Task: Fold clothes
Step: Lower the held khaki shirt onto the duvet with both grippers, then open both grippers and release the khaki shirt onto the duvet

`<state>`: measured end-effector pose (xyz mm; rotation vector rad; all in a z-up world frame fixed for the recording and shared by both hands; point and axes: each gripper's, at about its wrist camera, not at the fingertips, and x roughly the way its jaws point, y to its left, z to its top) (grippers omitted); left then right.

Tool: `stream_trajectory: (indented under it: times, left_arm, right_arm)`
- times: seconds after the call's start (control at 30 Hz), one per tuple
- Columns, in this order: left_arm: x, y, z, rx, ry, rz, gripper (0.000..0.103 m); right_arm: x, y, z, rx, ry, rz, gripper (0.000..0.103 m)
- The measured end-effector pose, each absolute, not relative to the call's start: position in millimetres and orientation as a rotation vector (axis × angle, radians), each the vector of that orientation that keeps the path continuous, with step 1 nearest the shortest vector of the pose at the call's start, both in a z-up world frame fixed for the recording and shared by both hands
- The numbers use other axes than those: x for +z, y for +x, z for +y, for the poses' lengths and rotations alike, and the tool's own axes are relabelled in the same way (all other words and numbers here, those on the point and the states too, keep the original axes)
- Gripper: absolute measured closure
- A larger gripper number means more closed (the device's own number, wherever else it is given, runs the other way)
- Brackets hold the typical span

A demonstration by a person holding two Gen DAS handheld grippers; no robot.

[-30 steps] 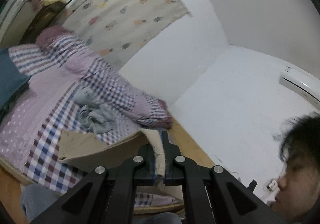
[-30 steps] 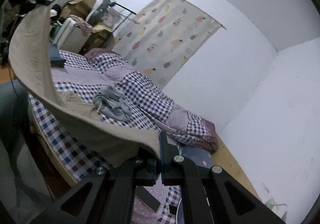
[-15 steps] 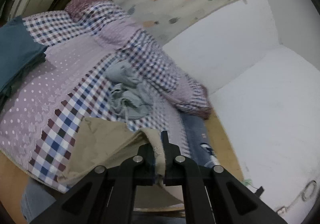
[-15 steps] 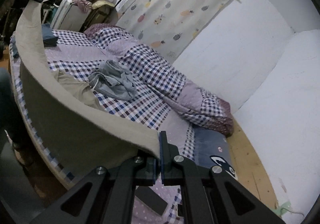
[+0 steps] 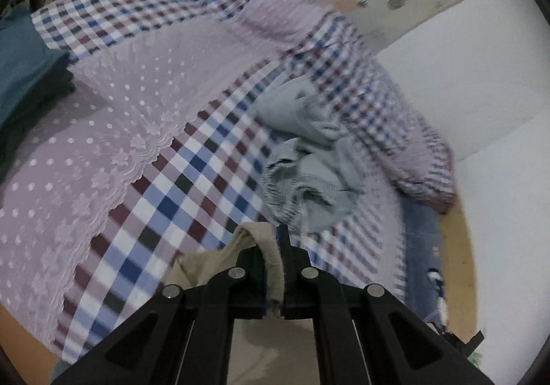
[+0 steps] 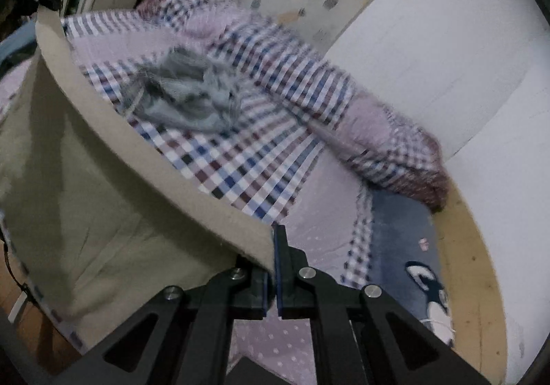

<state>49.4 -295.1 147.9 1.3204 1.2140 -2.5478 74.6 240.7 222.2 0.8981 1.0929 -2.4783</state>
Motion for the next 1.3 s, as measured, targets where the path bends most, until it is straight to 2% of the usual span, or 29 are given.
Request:
stream_trajectory:
  times: [0.23, 0.43, 0.53, 0.57, 0.6, 0.67, 0.7, 0.73, 0.8, 0.9, 1.03, 1.23, 1.3]
  left_arm:
    - [70.1, -30.1, -289.2, -2.394, 1.489, 1.027, 0.101]
    - [21.7, -56.3, -293.1, -2.363, 1.553, 1.054, 0.1]
    - [25.2, -34.9, -301.6, -2.43, 1.469, 1.076, 0.095]
    - [27.6, -26.2, -304.9, -2.454, 1.435, 1.081, 0.093]
    - [30.0, -17.4, -308.1, -2.478, 1.4, 1.087, 0.087]
    - [34.8, 0.0, -314.7, -2.524, 1.33, 1.097, 0.058]
    - [37.2, 8.8, -317.9, -2.547, 1.294, 1.102, 0.036]
    - [39.6, 17.5, -321.2, -2.569, 1.258, 1.106, 0.027]
    - [44.4, 35.0, -327.7, -2.612, 1.185, 1.115, 0.026]
    - [50.0, 60.8, -334.5, -2.67, 1.102, 1.116, 0.026]
    - [46.4, 95.2, -309.6, -2.771, 1.173, 1.032, 0.026]
    - [38.5, 124.3, -260.5, -2.903, 1.158, 0.937, 0.026]
    - [35.5, 122.0, -253.0, -2.923, 1.157, 0.92, 0.026]
  right_arm:
    - [130.9, -28.7, 224.4, -2.338, 1.177, 1.085, 0.103]
    - [66.2, -82.3, 221.4, -2.217, 1.376, 1.049, 0.103]
    - [51.0, -96.4, 232.3, -2.261, 1.433, 0.961, 0.086]
    - [46.7, -100.8, 236.7, -2.282, 1.45, 0.927, 0.075]
    - [42.3, -105.2, 241.1, -2.303, 1.466, 0.893, 0.058]
    - [38.8, -108.0, 253.2, -2.374, 1.477, 0.834, 0.038]
    - [37.3, -107.6, 260.4, -2.401, 1.493, 0.801, 0.031]
    - [35.3, -106.8, 267.7, -2.417, 1.517, 0.764, 0.029]
    - [31.5, -105.3, 282.2, -2.449, 1.565, 0.689, 0.023]
    - [30.3, -99.6, 293.0, -2.453, 1.607, 0.633, 0.022]
    - [39.3, -90.8, 294.1, -2.44, 1.606, 0.627, 0.022]
    - [49.8, -86.0, 261.5, -2.431, 1.436, 0.992, 0.022]
    - [54.3, -89.3, 248.2, -2.429, 1.369, 1.043, 0.022]
